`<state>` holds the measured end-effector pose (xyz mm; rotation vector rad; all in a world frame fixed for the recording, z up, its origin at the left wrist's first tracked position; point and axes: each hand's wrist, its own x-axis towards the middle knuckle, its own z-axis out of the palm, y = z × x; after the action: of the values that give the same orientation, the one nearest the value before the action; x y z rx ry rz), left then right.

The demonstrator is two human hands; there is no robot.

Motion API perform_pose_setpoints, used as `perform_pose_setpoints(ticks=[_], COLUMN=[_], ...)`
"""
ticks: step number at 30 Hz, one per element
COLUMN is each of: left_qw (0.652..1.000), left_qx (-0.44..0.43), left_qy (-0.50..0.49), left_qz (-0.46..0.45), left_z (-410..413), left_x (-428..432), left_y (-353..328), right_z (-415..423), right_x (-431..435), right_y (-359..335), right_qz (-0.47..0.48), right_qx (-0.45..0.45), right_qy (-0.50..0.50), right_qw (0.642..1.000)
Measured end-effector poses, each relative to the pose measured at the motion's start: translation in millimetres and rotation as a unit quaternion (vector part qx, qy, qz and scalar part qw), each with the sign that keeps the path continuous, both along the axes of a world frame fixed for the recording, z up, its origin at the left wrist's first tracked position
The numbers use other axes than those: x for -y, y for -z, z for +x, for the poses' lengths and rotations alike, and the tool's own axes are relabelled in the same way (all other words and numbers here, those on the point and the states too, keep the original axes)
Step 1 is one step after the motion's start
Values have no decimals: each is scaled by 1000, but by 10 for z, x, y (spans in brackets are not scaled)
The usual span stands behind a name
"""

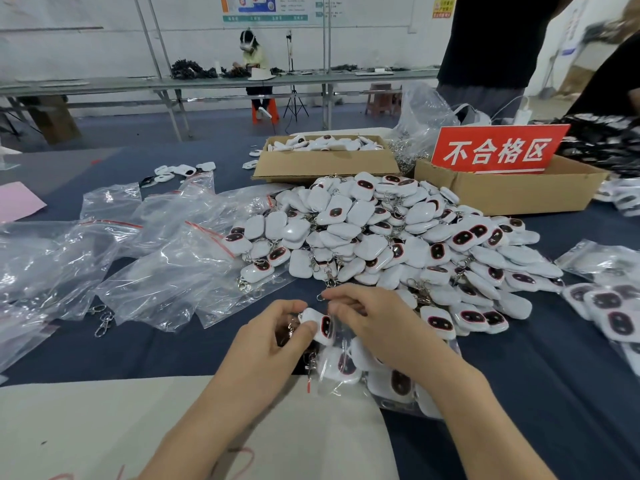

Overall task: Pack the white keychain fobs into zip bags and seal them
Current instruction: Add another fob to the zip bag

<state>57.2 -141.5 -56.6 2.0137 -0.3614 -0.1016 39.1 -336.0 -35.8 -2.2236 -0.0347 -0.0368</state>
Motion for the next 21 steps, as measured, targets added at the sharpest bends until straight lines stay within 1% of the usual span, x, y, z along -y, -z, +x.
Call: perform_pose_setpoints(ticks=[2, 5, 7, 10, 12, 15, 18, 21], left_qw=[1000, 999, 999, 999, 1000, 997, 994, 992], left_qx=[-7, -30, -37, -37, -18, 36, 54, 61], left_qy=[2, 24, 22, 11, -7, -46, -65, -73], left_qz=[7, -18, -21, -24, -6, 60, 70, 82], left_z=[-12, -39, -51, -80, -122, -203, -242, -233], left_x=[8, 31, 55, 110, 154, 230, 283, 285], left_y=[-24, -72, -80, -47, -1, 65, 80, 59], right_z=[3, 17, 24, 32, 34, 33, 52, 44], right_x=[-8, -9, -2, 0, -12, -26, -54, -96], right_y=[-11, -15, -22, -29, -33, -37, -49, -56], right_qz=[11, 46, 73, 86, 97, 124, 125, 104], right_qx=[-6, -1, 7, 11, 14, 19, 19, 25], right_qy=[1, 5, 7, 6, 4, -10, -14, -25], right_qw=[1000, 999, 997, 996, 995, 992, 992, 994])
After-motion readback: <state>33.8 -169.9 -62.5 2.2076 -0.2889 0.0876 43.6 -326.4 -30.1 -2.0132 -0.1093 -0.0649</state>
